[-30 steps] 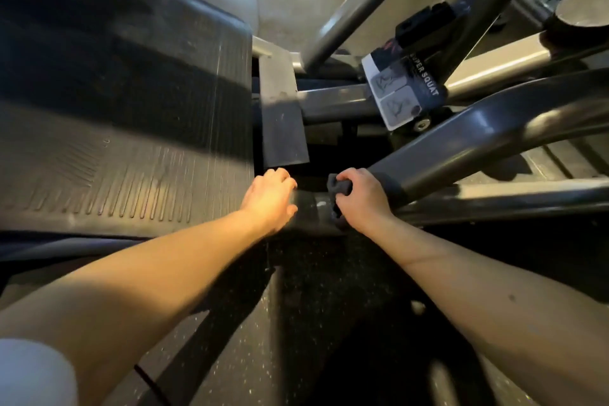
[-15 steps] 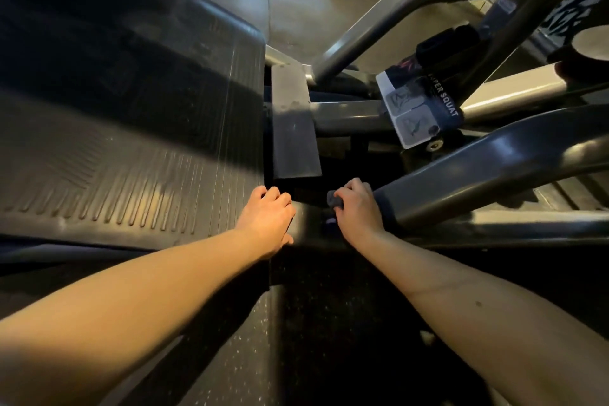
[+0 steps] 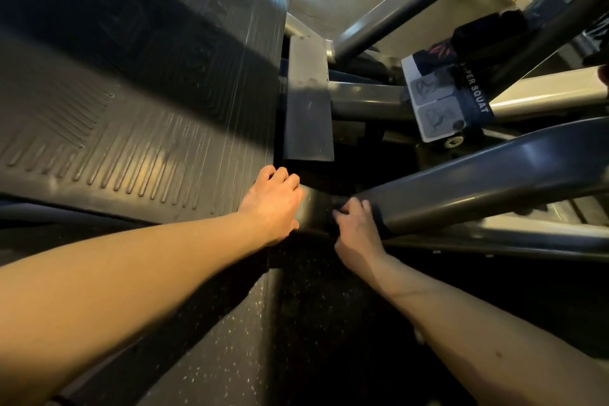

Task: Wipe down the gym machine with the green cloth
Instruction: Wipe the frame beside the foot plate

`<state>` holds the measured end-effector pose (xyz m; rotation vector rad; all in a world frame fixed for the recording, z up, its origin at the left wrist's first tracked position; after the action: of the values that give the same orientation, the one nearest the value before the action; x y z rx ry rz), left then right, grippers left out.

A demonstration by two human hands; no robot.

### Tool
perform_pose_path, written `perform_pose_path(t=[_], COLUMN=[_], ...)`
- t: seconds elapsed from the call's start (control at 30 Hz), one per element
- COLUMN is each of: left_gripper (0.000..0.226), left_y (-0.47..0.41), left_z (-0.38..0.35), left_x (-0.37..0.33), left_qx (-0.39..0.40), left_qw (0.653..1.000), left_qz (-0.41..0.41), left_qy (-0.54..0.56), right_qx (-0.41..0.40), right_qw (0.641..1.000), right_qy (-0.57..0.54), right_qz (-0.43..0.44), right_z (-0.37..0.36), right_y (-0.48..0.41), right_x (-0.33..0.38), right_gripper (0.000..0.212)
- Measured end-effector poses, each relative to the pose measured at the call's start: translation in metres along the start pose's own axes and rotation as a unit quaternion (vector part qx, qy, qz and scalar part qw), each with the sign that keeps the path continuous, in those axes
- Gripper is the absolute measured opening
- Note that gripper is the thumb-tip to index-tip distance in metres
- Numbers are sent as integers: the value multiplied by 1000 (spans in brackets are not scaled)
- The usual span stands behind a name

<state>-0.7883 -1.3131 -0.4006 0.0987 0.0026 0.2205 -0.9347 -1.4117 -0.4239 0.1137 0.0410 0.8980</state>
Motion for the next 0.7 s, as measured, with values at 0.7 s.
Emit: perform_pose_path(t=[0.7], left_gripper=[58], left_y=[2], left_z=[7], left_x=[-1], left_qx=[7], left_qw=[1000], left_qz=[-1], left_qy=[13], right_qx=[14], right_qw=[999], right_qy=[26], right_qz=[42], right_z=[4], right_y=[1], right_x=[-7], right_gripper=[43])
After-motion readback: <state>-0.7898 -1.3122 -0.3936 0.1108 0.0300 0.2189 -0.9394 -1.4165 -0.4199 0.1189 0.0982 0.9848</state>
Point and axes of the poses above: each hand's wrist, its own y-axis away from the middle knuckle, its own z-axis out of the back of the hand, x = y × z, the point moved 4 cm from there along -y, towards the middle knuckle, and after that the axes turned 4 degrees about y, right-handed, at the moved point
